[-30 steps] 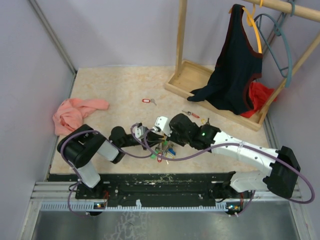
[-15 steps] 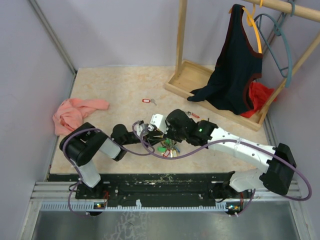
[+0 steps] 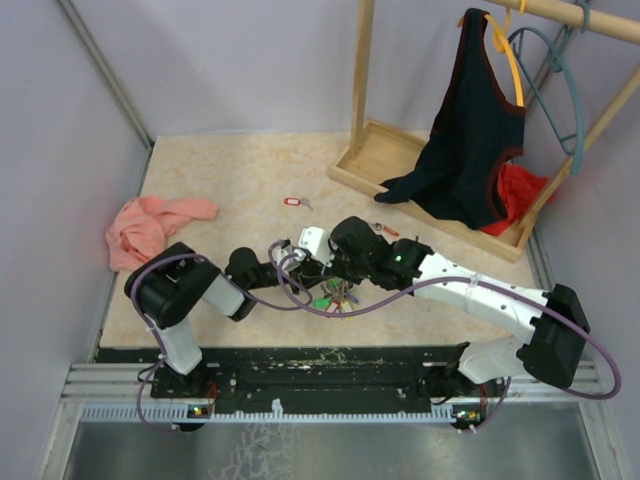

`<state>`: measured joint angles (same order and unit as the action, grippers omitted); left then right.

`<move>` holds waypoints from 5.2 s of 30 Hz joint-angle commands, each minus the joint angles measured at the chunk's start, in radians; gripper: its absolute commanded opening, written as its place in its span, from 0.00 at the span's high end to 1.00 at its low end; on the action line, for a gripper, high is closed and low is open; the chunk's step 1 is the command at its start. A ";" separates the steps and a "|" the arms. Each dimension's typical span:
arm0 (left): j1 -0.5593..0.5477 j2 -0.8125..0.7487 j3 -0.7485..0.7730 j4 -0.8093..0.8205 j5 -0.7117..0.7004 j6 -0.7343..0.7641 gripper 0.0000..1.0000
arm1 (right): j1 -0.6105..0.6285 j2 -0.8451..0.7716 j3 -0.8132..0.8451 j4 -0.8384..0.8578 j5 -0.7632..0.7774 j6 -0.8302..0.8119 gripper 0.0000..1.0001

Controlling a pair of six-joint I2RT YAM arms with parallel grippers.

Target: Put the keys on the keyring

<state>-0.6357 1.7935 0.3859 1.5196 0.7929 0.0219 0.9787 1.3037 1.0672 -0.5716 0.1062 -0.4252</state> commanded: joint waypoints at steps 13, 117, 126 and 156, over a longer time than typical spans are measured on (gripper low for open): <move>-0.016 0.009 0.019 0.271 -0.042 0.006 0.97 | 0.034 0.023 0.077 0.030 -0.022 0.027 1.00; 0.004 -0.082 -0.110 0.271 -0.036 0.051 0.70 | 0.037 0.044 0.065 0.074 -0.096 0.000 1.00; -0.001 -0.104 -0.111 0.271 -0.035 0.023 0.63 | 0.038 0.071 0.068 0.074 -0.058 0.051 1.00; -0.012 -0.126 -0.145 0.271 -0.072 0.019 0.77 | 0.037 0.035 -0.078 0.207 -0.118 0.152 1.00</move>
<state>-0.6437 1.6501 0.2325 1.5192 0.7033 0.0448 1.0016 1.3792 0.9867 -0.4252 0.0113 -0.2836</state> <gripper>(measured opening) 0.246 0.006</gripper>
